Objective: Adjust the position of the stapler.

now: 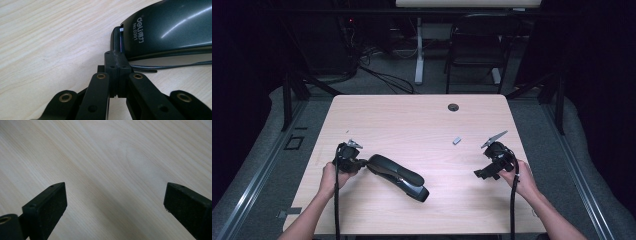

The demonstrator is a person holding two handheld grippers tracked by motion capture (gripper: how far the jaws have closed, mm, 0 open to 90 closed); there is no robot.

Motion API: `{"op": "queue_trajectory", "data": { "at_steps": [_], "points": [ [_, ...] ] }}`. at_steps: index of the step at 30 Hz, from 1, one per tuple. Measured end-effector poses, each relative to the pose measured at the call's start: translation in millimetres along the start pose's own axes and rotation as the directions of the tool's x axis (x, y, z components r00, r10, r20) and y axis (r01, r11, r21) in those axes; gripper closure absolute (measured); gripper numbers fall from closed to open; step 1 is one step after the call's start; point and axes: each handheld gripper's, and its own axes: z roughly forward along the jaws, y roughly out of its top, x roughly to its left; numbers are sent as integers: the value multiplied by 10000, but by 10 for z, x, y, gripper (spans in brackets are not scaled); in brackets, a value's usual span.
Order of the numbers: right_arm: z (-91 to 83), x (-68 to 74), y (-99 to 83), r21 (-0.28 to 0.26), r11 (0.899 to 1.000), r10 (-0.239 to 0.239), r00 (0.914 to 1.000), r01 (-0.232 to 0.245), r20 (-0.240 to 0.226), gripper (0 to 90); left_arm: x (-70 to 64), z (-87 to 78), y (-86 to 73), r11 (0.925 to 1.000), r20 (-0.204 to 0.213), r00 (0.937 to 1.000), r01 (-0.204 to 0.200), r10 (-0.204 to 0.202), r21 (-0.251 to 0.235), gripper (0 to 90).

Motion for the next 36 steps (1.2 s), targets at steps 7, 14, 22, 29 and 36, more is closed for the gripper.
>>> {"op": "queue_trajectory", "data": {
  "at_steps": [7,14,22,29,36],
  "points": [
    [-98,198,63,-681,9975,-230,9979,189,-604,115,-87,4,29,9996,164,9995,-274,274,7,900],
    [-131,485,158,-1077,9922,-789,9844,624,-1572,131,-150,-4,49,9993,312,9988,-367,367,-5,900],
    [-168,841,269,-1501,9824,-1445,9616,1112,-2335,105,-212,15,71,9993,545,9978,-385,386,-14,900],
    [-151,1205,379,-1882,9621,-2459,9262,1974,-2858,157,-293,33,101,9989,582,9972,-464,461,32,900],
    [-61,1425,437,-1665,9590,-2667,9288,2292,-2572,391,-349,44,123,9981,743,9954,-613,605,95,900]
  ]
}}
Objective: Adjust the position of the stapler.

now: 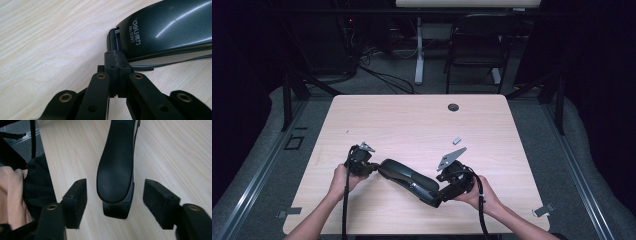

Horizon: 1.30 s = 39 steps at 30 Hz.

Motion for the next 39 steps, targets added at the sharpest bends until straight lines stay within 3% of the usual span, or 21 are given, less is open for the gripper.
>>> {"op": "queue_trajectory", "data": {
  "at_steps": [8,14,25,34,39],
  "points": [
    [-58,-35,-11,179,9994,-311,9993,307,219,545,-50,26,19,9999,36,9999,-147,146,57,900],
    [-100,-101,-40,130,9998,-142,9990,136,428,563,-96,52,21,9991,98,9991,-410,409,127,900],
    [-192,-306,-111,52,9998,198,9966,-203,800,559,-130,62,19,9981,636,9962,-599,587,167,900],
    [-162,-482,-70,-17,9988,486,9908,-488,1263,520,-150,74,25,9975,847,9941,-688,674,139,900],
    [-153,-515,-51,29,9993,376,9901,-384,1356,514,-155,77,27,9975,881,9938,-697,682,144,900]
  ]
}}
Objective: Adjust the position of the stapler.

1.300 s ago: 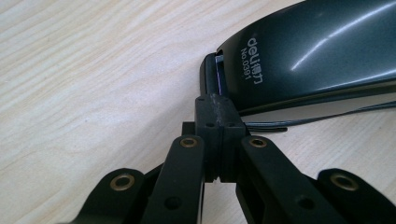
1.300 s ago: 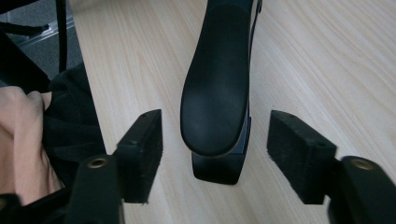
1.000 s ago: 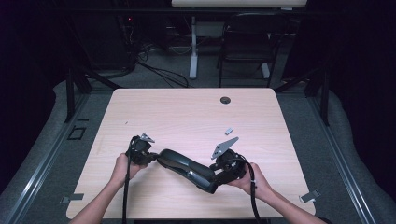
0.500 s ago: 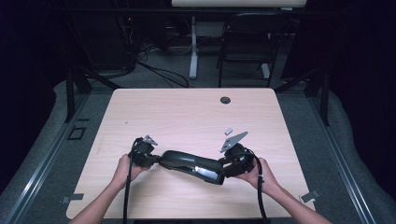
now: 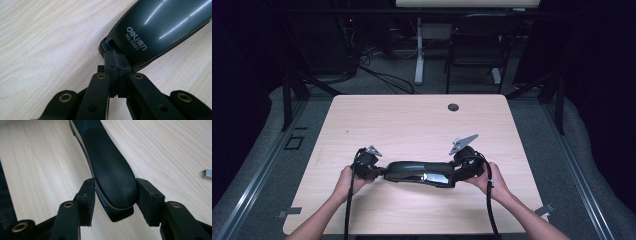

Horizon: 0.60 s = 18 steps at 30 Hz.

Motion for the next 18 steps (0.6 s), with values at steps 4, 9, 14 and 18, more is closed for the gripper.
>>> {"op": "queue_trajectory", "data": {
  "at_steps": [4,9,14,18],
  "points": [
    [12,-74,28,74,10000,-67,10000,67,31,501,-6,4,4,10000,30,10000,-14,14,-12,900],
    [37,-135,56,61,9999,-136,9999,135,26,494,1,8,6,10000,46,10000,54,-54,-66,900],
    [42,-146,49,113,9998,-136,9999,137,-84,495,14,11,5,9998,106,9998,164,-163,-129,900],
    [36,-135,46,92,9998,-197,9998,197,-57,497,17,11,1,9997,122,9997,202,-200,-161,900]
  ]
}}
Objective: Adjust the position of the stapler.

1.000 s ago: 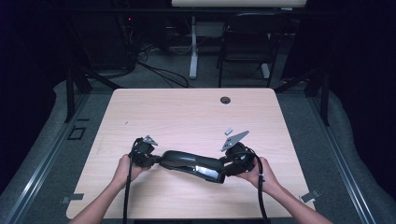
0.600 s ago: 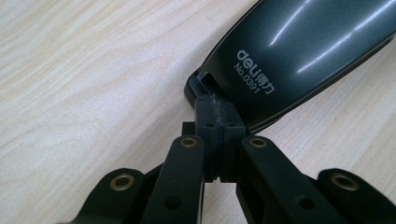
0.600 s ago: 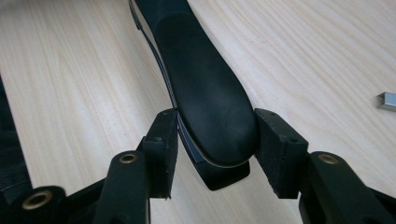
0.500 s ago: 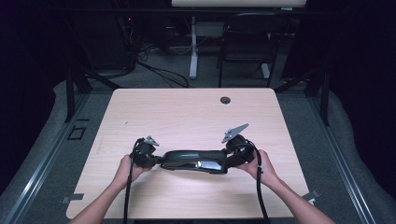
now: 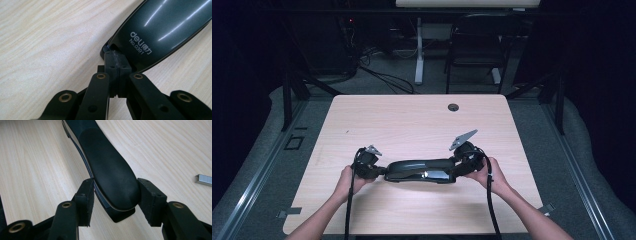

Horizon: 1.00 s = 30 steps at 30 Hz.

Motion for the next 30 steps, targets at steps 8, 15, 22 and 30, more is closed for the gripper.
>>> {"op": "queue_trajectory", "data": {
  "at_steps": [8,15,22,30],
  "points": [
    [-12,-2,-8,-20,10000,94,9999,-94,-128,501,15,1,-11,9999,112,9999,69,-68,-121,900],
    [-37,-4,-47,-74,9999,97,9990,-100,-426,514,13,7,-6,9998,141,9999,98,-96,-145,900],
    [-54,21,-73,-75,9999,148,9990,-151,-415,517,-17,6,-7,9999,135,9998,117,-115,-114,900],
    [-60,20,-84,-94,9998,145,9989,-149,-456,516,-32,2,-12,10000,182,9998,8,-7,-37,900]
  ]
}}
